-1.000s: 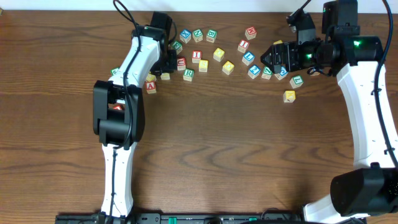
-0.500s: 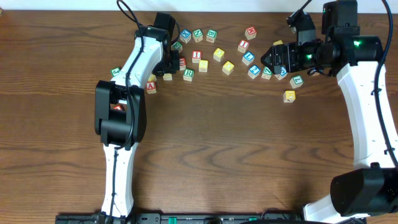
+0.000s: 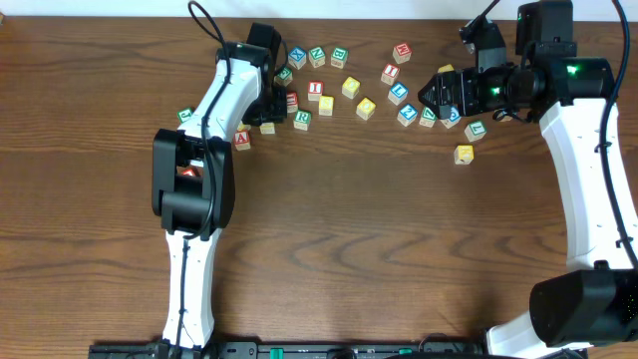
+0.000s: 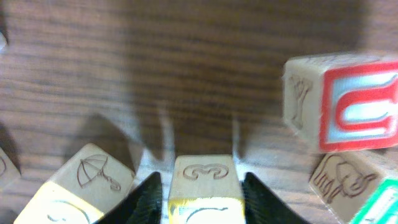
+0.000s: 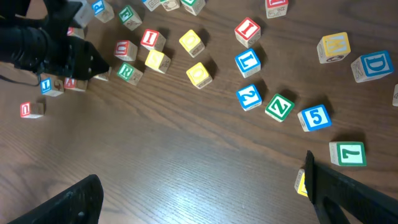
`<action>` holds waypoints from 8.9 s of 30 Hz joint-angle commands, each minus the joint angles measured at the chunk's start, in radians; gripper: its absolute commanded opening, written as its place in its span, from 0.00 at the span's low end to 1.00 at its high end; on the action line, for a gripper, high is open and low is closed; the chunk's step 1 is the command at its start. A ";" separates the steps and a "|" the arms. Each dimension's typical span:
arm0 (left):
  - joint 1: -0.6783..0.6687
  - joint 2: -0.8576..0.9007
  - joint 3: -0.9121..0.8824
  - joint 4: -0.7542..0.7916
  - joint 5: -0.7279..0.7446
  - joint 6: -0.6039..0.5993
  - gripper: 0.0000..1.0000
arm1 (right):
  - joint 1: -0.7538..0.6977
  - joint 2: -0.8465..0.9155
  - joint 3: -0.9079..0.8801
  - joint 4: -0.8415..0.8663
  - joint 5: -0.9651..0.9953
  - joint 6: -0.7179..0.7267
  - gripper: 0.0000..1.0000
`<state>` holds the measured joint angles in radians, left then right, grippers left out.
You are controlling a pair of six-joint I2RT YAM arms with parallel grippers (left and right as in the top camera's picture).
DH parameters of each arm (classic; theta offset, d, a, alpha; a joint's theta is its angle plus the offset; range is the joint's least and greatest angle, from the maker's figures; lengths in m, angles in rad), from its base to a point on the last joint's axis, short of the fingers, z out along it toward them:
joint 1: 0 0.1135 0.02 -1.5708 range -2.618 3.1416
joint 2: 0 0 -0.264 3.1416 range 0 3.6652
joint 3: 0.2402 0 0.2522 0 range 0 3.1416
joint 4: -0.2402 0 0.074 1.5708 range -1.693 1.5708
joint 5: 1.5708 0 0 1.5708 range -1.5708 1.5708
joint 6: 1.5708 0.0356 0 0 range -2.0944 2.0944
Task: Spell out CORL
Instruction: 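Lift the yellow C block and carry it toward the open table center, then lower the C block onto the table center and open the left gripper, then retract the left arm and move the right gripper toward the blocks, then lower the right gripper onto the yellow O block and close it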
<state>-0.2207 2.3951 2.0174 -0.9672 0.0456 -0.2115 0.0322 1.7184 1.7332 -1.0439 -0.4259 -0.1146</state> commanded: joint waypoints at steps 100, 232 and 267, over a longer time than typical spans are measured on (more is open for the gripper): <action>-0.303 -0.300 -0.557 0.284 -0.013 -0.232 0.27 | 0.009 0.002 0.019 -0.020 0.009 -0.014 0.99; 0.138 -0.814 -0.397 -0.012 -0.013 -0.011 0.59 | 0.328 0.942 0.855 -0.221 0.450 0.773 0.54; 0.138 -0.814 -0.398 -0.019 -0.013 -0.010 0.59 | 0.330 0.983 0.854 -0.253 0.456 0.497 0.40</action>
<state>-0.0841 1.5692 1.6203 -0.9840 0.0452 -0.2344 0.3531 2.6770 2.5752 -1.2911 0.0193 0.5255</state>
